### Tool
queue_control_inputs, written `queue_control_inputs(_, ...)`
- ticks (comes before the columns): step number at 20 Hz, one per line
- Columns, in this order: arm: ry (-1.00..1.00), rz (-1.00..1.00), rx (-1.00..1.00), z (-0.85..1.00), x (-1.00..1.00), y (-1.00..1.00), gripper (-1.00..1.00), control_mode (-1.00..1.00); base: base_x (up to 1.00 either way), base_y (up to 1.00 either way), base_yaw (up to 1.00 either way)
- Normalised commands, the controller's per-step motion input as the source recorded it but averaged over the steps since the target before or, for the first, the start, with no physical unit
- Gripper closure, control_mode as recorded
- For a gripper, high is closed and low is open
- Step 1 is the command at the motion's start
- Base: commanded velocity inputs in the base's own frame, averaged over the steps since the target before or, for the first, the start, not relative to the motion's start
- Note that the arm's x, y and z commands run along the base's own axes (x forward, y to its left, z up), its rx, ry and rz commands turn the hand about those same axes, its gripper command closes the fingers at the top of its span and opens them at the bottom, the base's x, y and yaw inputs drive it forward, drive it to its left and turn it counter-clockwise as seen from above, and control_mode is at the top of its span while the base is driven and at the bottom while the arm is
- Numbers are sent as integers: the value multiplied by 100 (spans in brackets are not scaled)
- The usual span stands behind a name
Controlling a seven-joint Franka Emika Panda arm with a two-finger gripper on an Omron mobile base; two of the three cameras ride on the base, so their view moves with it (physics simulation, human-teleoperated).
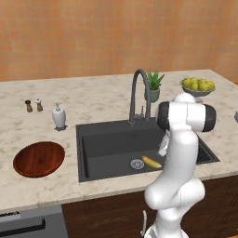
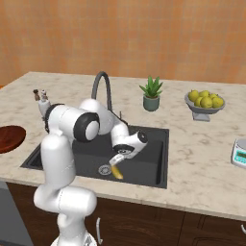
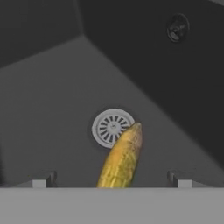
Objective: Pick the cucumber from the sink and place it in the bowl. Then pick the bowl and place it in the microwave. Then close the microwave door and press the start button.
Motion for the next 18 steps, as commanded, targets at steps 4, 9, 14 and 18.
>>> queue_control_inputs(4,-21,6,10,-38,0,-10,-100,-100,0,0,0)
queue_control_inputs(9,-15,4,8,-36,3,-6,-100,-100,0,0,0)
queue_control_inputs(14,-7,2,4,-25,26,0,-100,-100,0,0,0)
queue_control_inputs(18,0,2,2,-21,36,0,-100,-100,0,0,0)
